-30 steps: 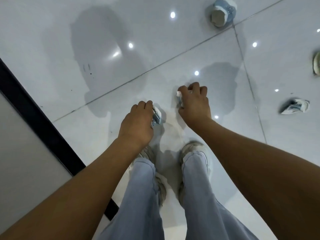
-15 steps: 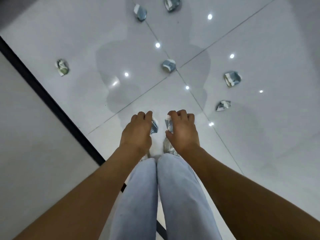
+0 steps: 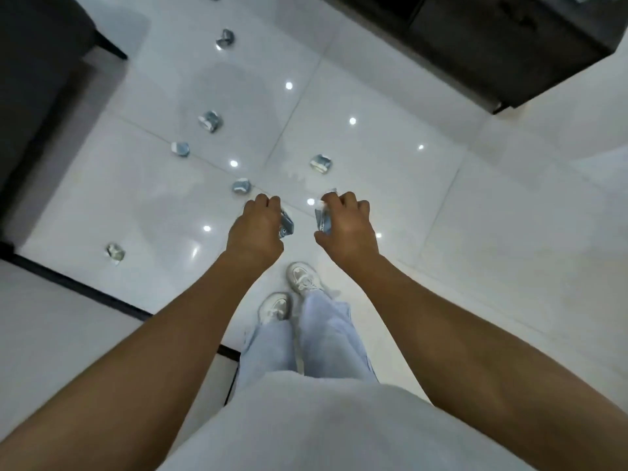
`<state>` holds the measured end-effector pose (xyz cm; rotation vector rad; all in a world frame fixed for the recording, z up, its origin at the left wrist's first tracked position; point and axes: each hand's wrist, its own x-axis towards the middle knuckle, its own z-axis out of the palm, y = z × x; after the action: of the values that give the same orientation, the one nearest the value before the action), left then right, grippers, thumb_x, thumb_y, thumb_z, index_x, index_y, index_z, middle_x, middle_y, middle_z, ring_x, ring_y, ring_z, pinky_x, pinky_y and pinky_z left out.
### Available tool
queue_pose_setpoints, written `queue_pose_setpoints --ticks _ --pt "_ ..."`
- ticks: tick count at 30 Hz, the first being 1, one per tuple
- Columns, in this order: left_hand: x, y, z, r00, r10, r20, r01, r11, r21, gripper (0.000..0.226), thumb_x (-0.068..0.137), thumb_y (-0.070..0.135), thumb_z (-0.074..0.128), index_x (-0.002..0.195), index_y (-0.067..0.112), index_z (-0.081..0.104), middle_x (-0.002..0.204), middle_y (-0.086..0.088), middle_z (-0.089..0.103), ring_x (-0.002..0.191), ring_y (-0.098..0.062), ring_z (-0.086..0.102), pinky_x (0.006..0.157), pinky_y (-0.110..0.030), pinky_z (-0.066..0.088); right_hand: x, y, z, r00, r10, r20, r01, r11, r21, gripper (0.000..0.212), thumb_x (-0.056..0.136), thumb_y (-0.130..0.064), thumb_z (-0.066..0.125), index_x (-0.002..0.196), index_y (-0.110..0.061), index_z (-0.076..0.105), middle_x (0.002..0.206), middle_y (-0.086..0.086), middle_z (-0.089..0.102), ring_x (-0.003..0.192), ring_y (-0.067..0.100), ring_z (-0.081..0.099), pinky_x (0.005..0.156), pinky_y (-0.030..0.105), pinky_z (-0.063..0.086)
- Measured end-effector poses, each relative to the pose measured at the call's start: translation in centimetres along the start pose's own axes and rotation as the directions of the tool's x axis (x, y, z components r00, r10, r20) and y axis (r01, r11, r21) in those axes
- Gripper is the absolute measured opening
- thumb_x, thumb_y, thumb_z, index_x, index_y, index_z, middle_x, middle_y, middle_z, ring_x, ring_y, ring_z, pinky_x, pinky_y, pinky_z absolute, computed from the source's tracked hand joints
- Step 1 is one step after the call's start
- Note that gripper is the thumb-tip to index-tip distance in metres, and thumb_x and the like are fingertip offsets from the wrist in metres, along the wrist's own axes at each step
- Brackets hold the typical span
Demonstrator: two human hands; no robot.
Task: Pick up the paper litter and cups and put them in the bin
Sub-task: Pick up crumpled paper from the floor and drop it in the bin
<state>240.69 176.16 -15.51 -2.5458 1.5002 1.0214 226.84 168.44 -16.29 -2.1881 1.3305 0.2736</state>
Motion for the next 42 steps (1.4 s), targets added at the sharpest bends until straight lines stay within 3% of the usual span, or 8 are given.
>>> queue_pose_setpoints --ticks 6,11,19,25,34,42 --pt "-4.3 7.7 -1.6 0.97 0.242 0.038 -0.245 0.959 0.145 0.053 0.079 0.006 0.062 0.128 0.009 0.043 0.123 -0.009 0.046 0.115 -0.026 0.044 0.078 -0.036 0.045 -9.2 4.4 -4.9 0.969 0.227 -0.093 -0.214 0.968 0.133 0.051 0.083 -0.018 0.065 0.129 -0.019 0.044 0.124 0.006 0.045 0.115 0.029 0.036 0.077 0.036 0.046" --pt "-7.3 16.0 0.0 0.895 0.423 0.144 -0.447 0.85 0.278 0.051 0.08 0.009 0.062 0.127 0.01 0.043 0.123 -0.008 0.046 0.114 -0.025 0.044 0.075 -0.033 0.043 -16.9 10.5 -7.3 0.895 0.409 -0.177 -0.354 0.893 0.278 0.048 0.083 -0.017 0.064 0.126 -0.019 0.046 0.121 0.005 0.045 0.114 0.027 0.035 0.071 0.032 0.042" --pt "-12.5 35.5 7.8 0.711 0.643 0.285 -0.702 0.624 0.343 0.037 0.082 0.009 0.06 0.117 0.013 0.048 0.118 -0.003 0.047 0.113 -0.022 0.045 0.069 -0.029 0.041 -29.3 26.7 -9.8 0.699 0.684 -0.209 -0.543 0.698 0.467 0.054 0.084 -0.021 0.067 0.132 -0.02 0.043 0.125 0.005 0.044 0.117 0.028 0.035 0.081 0.036 0.046" --pt "-18.3 52.6 15.3 0.541 0.76 0.36 -0.833 0.427 0.35 0.04 0.082 0.007 0.058 0.12 0.012 0.045 0.12 -0.004 0.046 0.113 -0.022 0.044 0.068 -0.029 0.039 -39.0 40.9 -12.9 0.506 0.83 -0.235 -0.622 0.54 0.566 0.053 0.083 -0.023 0.067 0.131 -0.023 0.043 0.123 0.002 0.044 0.116 0.025 0.034 0.072 0.031 0.041" --pt "-25.5 71.5 25.8 0.25 0.804 0.54 -0.954 0.108 0.281 0.052 0.084 0.01 0.06 0.131 0.013 0.041 0.126 -0.003 0.045 0.116 -0.021 0.042 0.069 -0.029 0.041 -51.3 56.0 -13.7 0.198 0.968 -0.154 -0.663 0.248 0.706 0.047 0.082 -0.024 0.069 0.124 -0.022 0.046 0.12 0.002 0.045 0.113 0.025 0.036 0.071 0.031 0.043" --pt "-27.5 88.0 34.5 0.055 0.722 0.69 -0.972 -0.119 0.203 0.055 0.083 0.012 0.062 0.133 0.014 0.041 0.128 -0.002 0.045 0.12 -0.02 0.042 0.073 -0.028 0.043 -57.0 69.4 -15.3 -0.019 1.0 -0.012 -0.644 -0.003 0.765 0.051 0.082 -0.026 0.069 0.126 -0.022 0.045 0.121 0.004 0.046 0.114 0.026 0.037 0.077 0.034 0.048"
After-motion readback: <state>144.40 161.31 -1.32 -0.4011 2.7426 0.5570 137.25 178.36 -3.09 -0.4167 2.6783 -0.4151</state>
